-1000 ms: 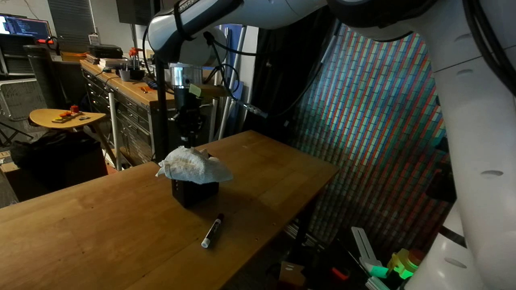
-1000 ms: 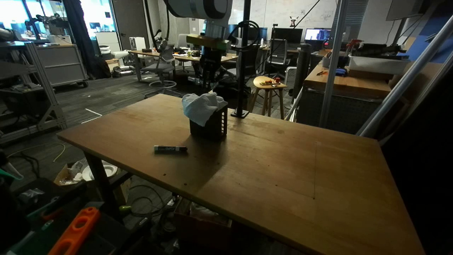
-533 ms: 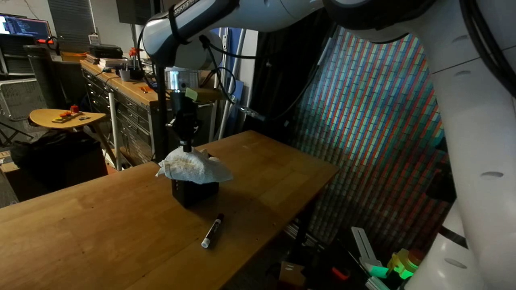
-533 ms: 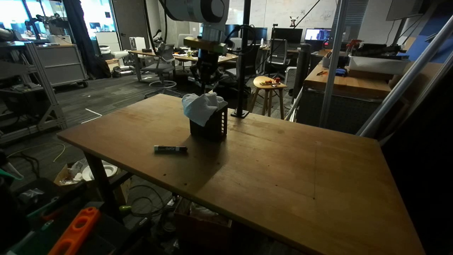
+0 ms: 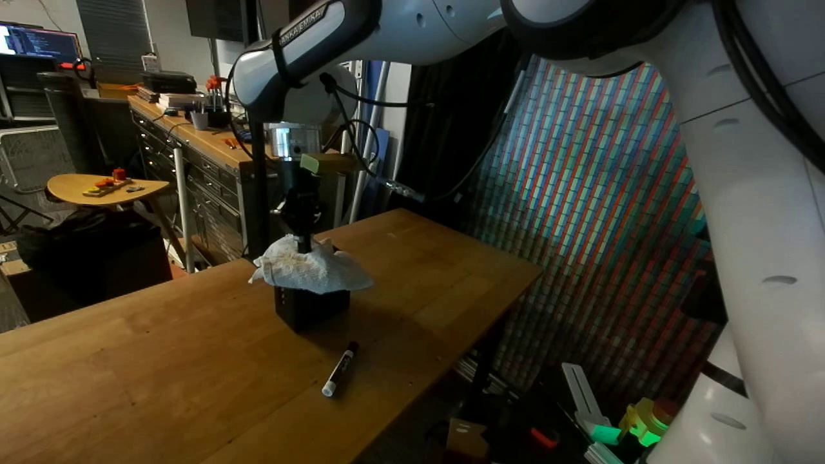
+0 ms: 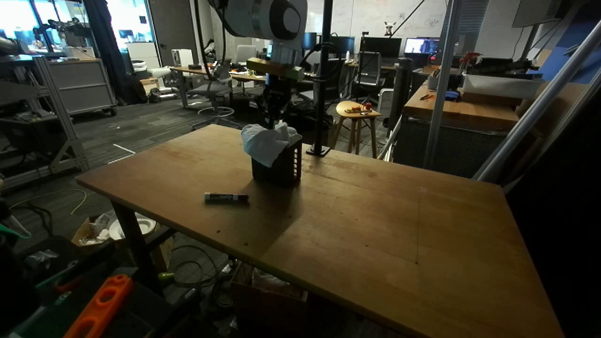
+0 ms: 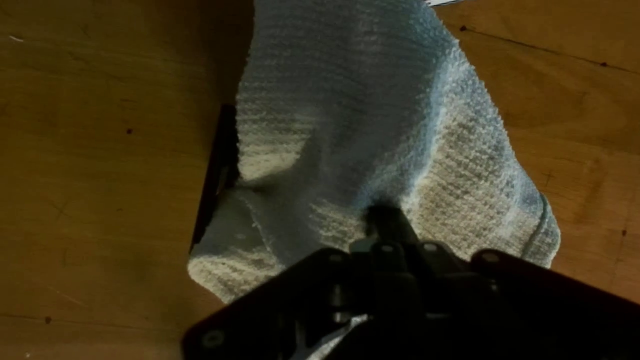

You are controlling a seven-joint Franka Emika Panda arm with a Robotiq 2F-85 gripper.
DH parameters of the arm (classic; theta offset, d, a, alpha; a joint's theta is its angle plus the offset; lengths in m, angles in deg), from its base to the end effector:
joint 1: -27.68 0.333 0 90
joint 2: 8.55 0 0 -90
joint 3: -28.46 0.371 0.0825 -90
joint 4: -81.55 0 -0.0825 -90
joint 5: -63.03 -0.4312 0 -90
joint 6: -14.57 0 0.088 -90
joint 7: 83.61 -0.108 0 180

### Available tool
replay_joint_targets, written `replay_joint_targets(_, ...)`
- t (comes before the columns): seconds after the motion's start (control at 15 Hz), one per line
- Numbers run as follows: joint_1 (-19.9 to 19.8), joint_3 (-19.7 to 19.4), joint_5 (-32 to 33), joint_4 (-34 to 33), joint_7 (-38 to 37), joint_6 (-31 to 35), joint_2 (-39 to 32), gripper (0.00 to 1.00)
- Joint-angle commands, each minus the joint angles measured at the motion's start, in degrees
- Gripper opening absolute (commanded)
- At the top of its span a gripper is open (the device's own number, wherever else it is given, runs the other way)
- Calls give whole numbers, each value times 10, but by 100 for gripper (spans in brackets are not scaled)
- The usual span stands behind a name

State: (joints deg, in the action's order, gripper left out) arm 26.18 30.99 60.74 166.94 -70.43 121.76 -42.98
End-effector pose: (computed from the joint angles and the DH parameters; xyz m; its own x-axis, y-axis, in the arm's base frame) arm 0.7552 0.0110 0.3254 0.9523 0.2311 -0.1993 0.2131 -0.9711 -0.1079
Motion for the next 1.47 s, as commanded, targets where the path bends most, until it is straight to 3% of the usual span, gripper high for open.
replay_joint_targets(0.0,-7,2,-1,-7,11,9,-13,3)
replay_joint_targets(0.87,-32,23,-32,-13,59,19,-90,4)
replay_joint_targets(1.4,-43,28,-49,-12,73,20,-84,3)
